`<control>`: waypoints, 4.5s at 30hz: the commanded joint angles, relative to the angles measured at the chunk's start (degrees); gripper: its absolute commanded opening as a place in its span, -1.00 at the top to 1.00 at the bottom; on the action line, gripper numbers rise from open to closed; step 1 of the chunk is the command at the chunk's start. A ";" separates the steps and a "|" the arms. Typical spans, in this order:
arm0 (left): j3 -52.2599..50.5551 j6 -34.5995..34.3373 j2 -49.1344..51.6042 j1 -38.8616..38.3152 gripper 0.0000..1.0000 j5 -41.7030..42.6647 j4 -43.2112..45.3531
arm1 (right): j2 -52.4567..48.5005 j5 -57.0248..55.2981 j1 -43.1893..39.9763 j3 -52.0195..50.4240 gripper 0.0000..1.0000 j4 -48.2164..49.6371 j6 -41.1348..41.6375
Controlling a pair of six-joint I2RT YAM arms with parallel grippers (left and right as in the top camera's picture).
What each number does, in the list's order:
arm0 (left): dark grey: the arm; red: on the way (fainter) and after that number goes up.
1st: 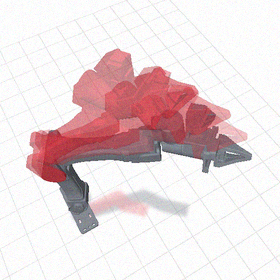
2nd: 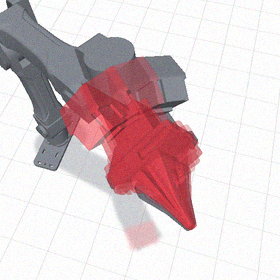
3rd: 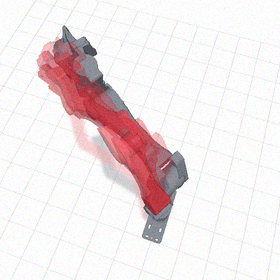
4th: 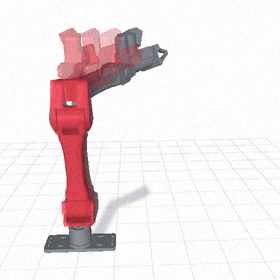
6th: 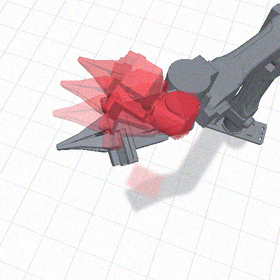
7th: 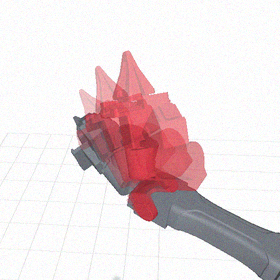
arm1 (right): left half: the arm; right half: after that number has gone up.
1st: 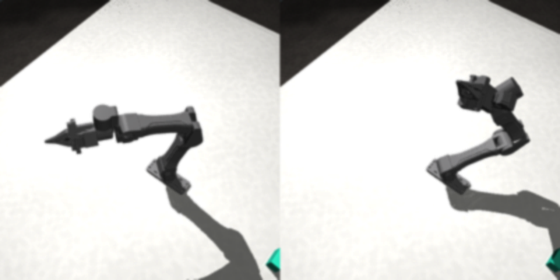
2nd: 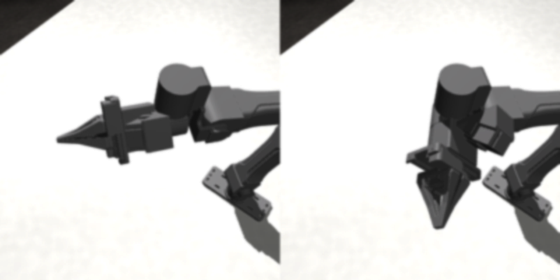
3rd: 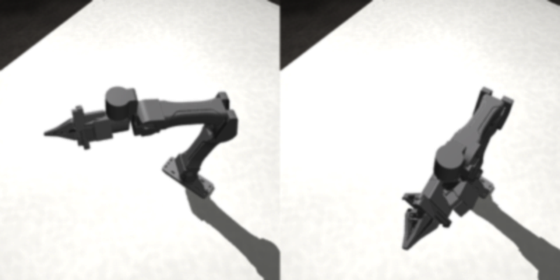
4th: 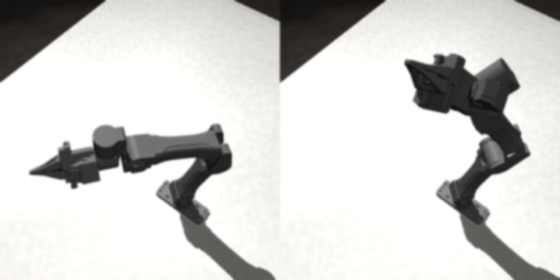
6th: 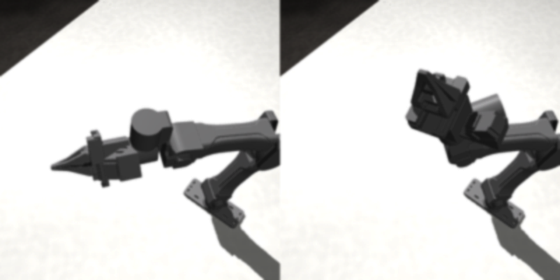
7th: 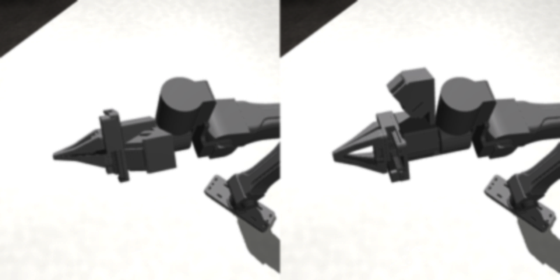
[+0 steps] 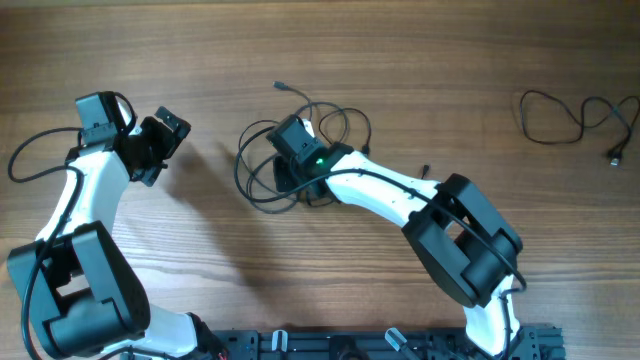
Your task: Untangle cables
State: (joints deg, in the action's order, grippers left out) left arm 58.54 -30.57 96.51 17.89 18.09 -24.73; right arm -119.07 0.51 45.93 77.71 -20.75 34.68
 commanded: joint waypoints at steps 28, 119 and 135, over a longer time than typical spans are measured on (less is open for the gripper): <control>-0.42 -0.39 0.31 -0.17 -1.00 -0.09 0.35 | 8.02 -9.90 -0.20 -1.27 -0.01 0.61 -3.17; -0.42 -0.39 0.31 -0.15 -1.00 -0.09 0.35 | -3.78 -7.52 -0.15 -2.43 0.39 4.90 -2.97; -0.42 -0.42 0.31 -0.15 -1.00 0.55 0.59 | 18.62 -6.69 -0.42 -1.03 0.91 12.87 -11.80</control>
State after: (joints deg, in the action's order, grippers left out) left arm 58.54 -30.61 96.51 17.89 18.13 -24.36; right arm -110.13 -6.02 45.80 76.09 -11.62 26.89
